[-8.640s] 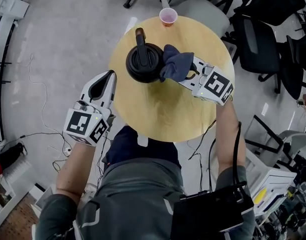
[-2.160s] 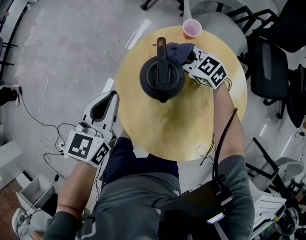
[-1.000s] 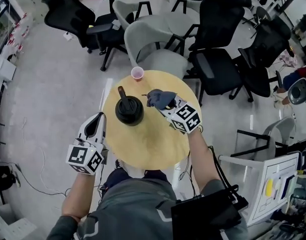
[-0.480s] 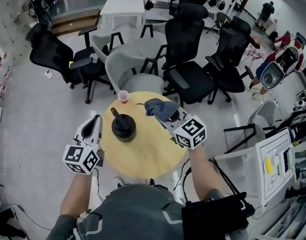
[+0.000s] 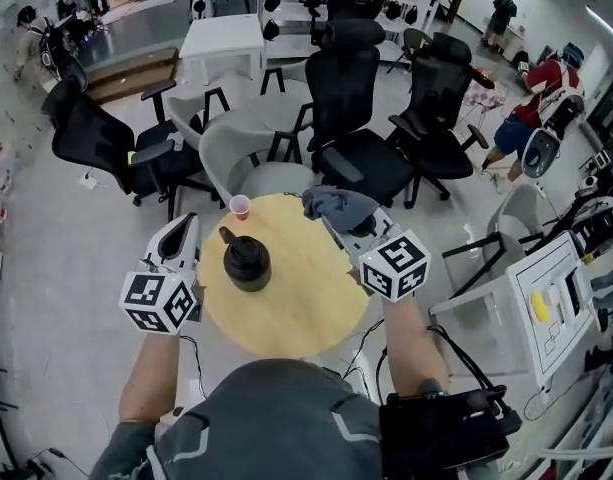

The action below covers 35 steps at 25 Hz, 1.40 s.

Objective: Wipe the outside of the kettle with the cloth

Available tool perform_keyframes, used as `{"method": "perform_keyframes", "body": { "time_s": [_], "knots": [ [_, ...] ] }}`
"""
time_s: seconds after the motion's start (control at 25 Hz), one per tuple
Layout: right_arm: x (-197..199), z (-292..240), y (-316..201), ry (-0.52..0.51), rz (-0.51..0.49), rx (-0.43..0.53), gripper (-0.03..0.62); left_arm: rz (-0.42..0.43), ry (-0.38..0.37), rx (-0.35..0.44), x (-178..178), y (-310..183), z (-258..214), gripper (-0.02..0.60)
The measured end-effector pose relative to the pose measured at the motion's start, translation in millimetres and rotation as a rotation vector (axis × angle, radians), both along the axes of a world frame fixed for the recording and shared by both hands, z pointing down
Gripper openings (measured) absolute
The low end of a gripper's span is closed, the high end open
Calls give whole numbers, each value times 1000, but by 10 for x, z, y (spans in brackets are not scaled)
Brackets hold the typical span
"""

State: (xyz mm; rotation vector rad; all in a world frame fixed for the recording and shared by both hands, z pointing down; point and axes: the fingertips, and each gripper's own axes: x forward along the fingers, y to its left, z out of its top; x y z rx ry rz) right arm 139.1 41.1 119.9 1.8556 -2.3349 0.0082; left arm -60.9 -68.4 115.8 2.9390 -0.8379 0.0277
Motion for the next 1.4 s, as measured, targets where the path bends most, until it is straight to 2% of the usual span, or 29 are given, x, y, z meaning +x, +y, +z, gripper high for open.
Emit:
{"method": "perform_keyframes", "body": {
  "time_s": [0.12, 0.24, 0.48, 0.92, 1.08, 1.24, 1.4],
  "knots": [
    [47, -118, 87, 22, 65, 32, 87, -45, -30, 49, -71, -39, -89, 9],
    [136, -209, 145, -7, 121, 54, 87, -96, -14, 51, -134, -114, -161, 9],
    [246, -268, 268, 13, 211, 63, 86, -91, -7, 88, -79, -58, -228, 9],
    [265, -309, 210, 2, 219, 67, 86, -114, -1, 92, -78, 27, -264, 9],
    [343, -299, 145, -4, 238, 65, 86, -135, -19, 126, -96, 11, -302, 9],
    [376, -284, 132, -10, 237, 61, 86, -139, -1, 100, -103, 16, -311, 9],
    [380, -287, 151, -12, 229, 59, 86, -147, -1, 106, -117, 46, -323, 9]
  ]
}}
